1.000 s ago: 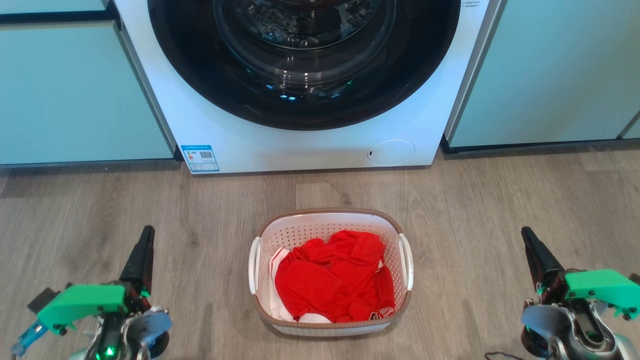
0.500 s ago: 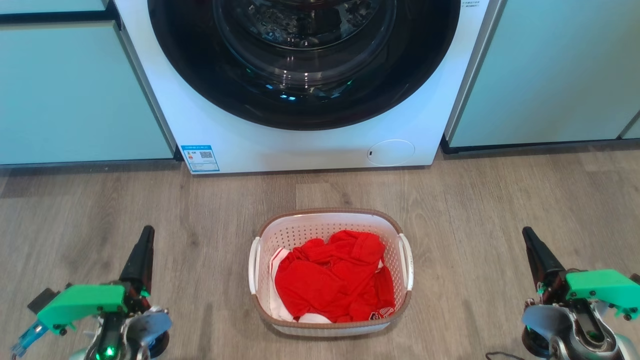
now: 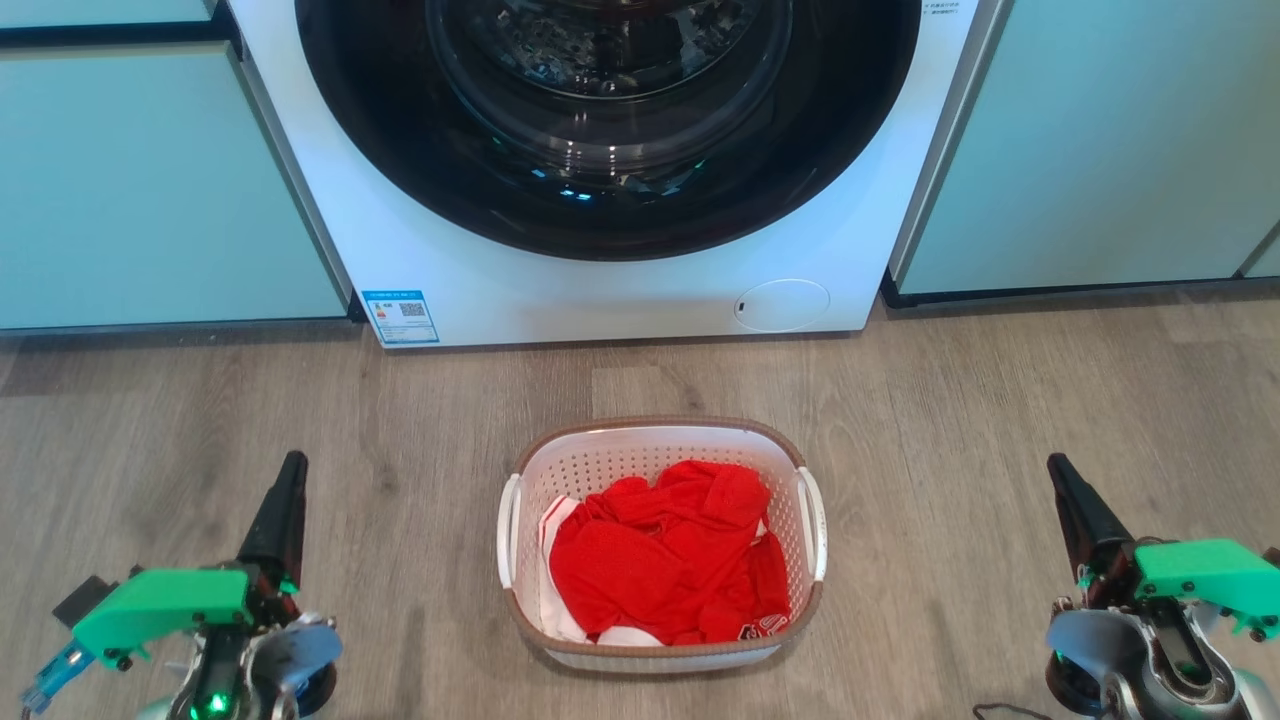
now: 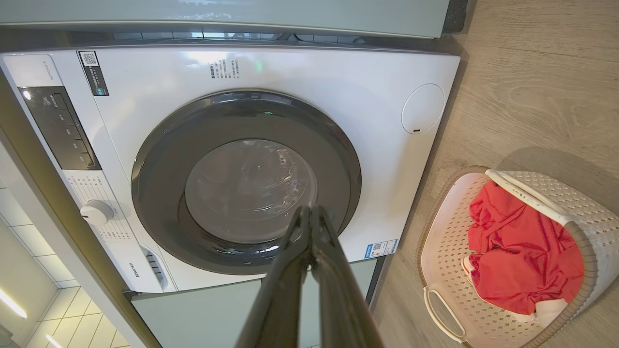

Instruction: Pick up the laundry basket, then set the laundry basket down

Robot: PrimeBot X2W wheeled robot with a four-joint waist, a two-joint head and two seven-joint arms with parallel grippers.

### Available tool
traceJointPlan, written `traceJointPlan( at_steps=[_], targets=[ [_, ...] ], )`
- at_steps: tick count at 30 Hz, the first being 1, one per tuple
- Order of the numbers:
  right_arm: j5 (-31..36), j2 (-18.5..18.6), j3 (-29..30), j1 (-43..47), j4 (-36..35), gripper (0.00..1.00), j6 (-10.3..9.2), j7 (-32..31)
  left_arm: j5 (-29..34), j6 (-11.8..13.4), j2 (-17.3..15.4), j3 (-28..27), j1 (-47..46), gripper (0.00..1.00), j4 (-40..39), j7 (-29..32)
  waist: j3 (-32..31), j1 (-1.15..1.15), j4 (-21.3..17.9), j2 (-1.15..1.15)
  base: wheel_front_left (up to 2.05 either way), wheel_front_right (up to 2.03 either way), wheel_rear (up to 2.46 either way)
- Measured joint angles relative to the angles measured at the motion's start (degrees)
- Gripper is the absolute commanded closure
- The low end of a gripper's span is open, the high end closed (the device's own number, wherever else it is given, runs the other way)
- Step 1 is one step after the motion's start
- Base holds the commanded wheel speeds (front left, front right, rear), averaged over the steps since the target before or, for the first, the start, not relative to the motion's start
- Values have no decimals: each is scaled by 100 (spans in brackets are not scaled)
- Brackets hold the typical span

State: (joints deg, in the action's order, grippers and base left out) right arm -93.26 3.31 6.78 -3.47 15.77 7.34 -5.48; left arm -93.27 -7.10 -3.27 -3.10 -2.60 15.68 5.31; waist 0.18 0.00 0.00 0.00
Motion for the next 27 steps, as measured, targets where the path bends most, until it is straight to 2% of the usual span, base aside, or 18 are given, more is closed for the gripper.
traceJointPlan(
  at_steps=[27],
  targets=[
    [34, -55, 33, 0, 0, 100, 0, -9, 0, 0, 16, -88, -1, 100, 0, 24, 0, 0, 0, 0, 0, 0, 0]
  ],
)
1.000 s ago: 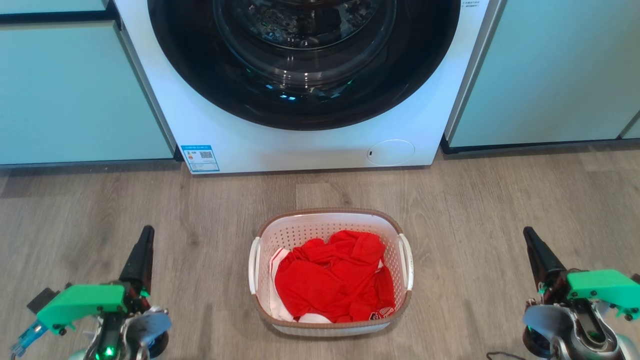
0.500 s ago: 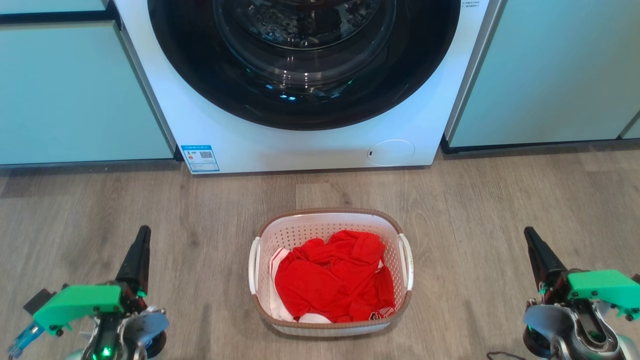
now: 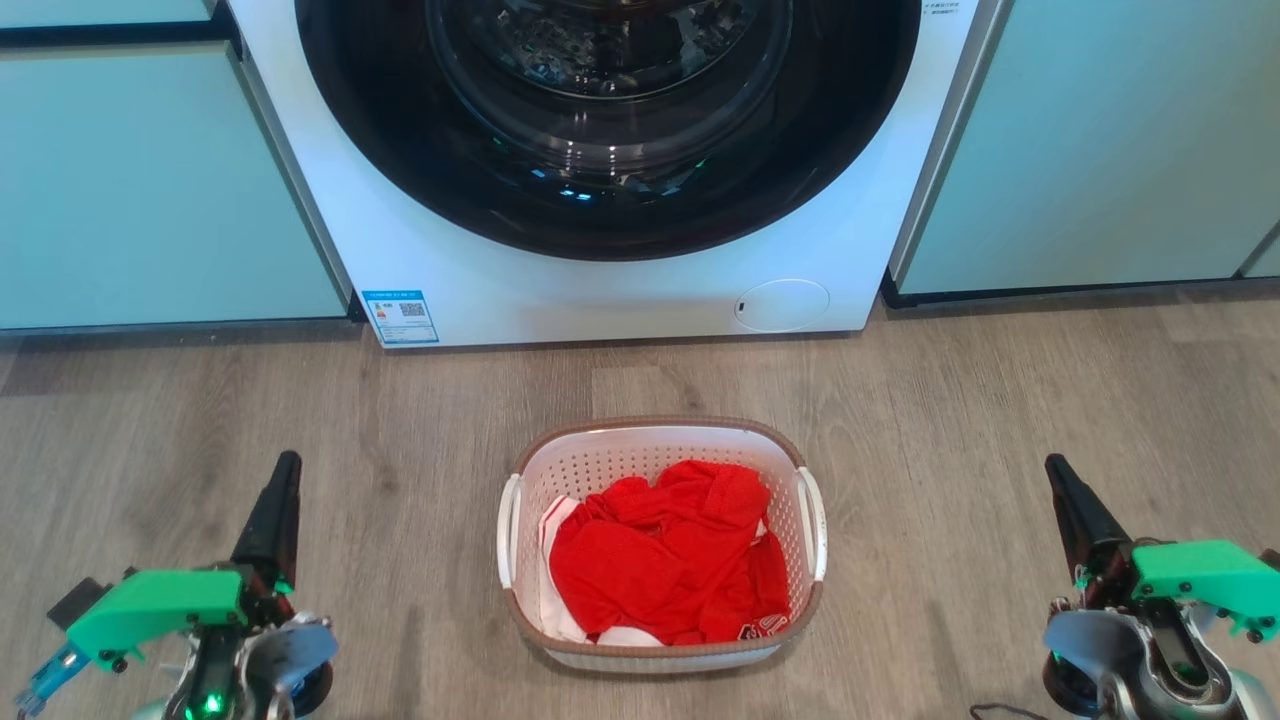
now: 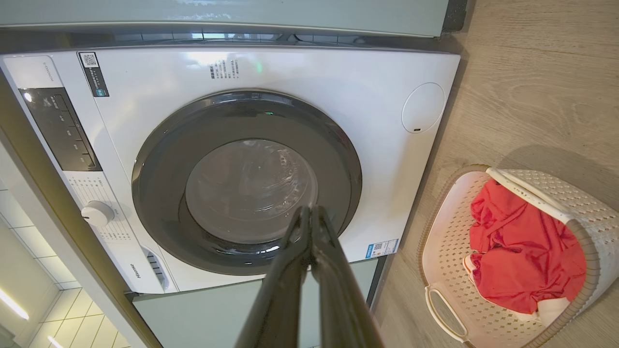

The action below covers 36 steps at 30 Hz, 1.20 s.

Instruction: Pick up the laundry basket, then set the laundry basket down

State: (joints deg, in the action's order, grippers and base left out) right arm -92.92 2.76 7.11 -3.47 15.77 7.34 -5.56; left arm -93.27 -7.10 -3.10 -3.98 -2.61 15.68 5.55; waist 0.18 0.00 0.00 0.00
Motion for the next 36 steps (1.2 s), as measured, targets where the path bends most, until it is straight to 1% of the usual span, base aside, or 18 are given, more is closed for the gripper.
traceJointPlan(
  at_steps=[36],
  targets=[
    [15, -25, 14, 0, 0, 100, 0, -40, 45, 0, 18, -20, -8, 100, 1, 25, 0, 0, 0, 0, 0, 0, 0]
  ],
)
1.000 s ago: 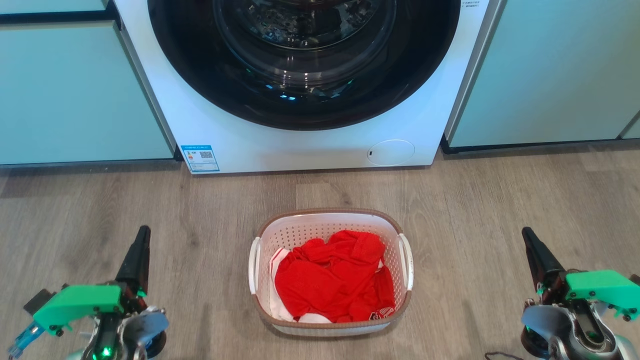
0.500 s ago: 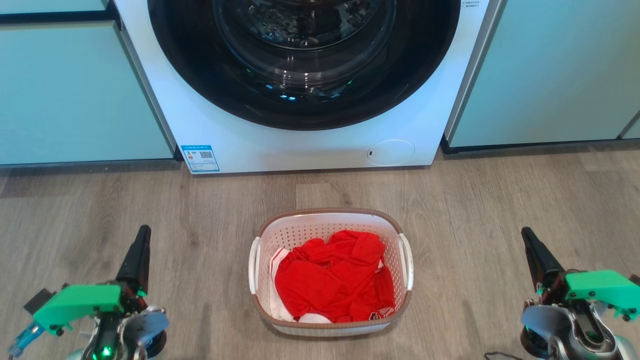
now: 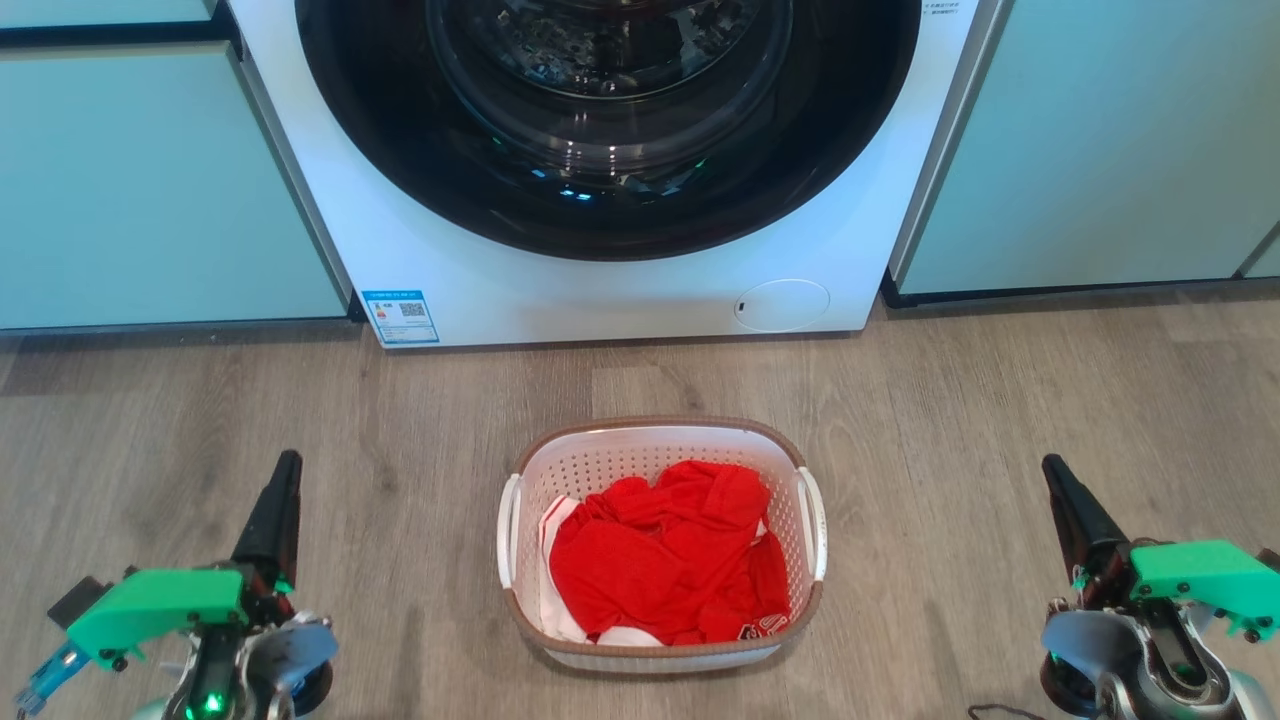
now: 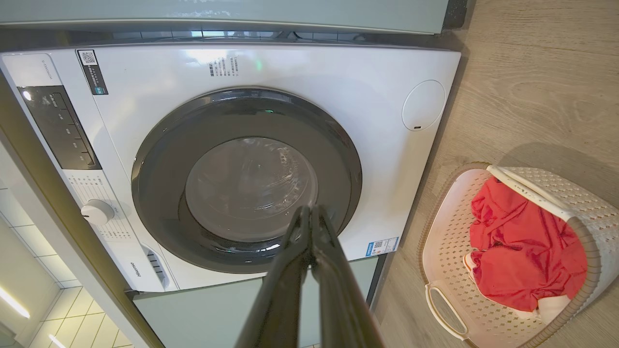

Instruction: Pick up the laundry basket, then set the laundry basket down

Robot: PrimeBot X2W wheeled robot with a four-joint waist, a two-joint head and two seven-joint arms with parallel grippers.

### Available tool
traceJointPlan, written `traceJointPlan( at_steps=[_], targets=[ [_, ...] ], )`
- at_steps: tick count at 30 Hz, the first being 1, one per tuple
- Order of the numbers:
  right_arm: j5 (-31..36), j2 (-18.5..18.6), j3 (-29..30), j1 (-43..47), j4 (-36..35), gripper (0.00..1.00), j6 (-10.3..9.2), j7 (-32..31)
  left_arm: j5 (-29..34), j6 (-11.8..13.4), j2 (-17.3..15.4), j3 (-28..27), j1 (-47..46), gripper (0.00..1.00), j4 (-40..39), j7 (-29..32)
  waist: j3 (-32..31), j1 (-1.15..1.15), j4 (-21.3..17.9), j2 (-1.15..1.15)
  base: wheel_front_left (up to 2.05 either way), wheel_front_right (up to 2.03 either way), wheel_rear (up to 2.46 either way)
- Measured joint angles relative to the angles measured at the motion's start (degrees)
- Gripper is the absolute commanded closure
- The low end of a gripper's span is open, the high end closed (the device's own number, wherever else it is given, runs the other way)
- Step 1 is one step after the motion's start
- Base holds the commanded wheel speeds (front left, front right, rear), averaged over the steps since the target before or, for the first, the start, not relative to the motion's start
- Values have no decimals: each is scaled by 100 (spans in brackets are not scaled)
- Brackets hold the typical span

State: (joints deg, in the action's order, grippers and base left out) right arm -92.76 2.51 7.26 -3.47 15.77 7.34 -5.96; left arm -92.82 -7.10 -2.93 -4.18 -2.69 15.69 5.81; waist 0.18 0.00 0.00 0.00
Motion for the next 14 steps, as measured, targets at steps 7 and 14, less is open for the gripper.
traceJointPlan(
  at_steps=[7, 14],
  targets=[
    [0, 0, 2, 0, 0, 100, 0, -1, 0, 0, 2, -2, -1, 100, 0, 1, 0, 0, 0, 0, 0, 0, 0],
    [0, -1, 4, 0, 0, 100, 0, -1, 0, 0, 5, -4, -1, 100, 0, 1, 0, 0, 0, 0, 0, 0, 0]
  ],
)
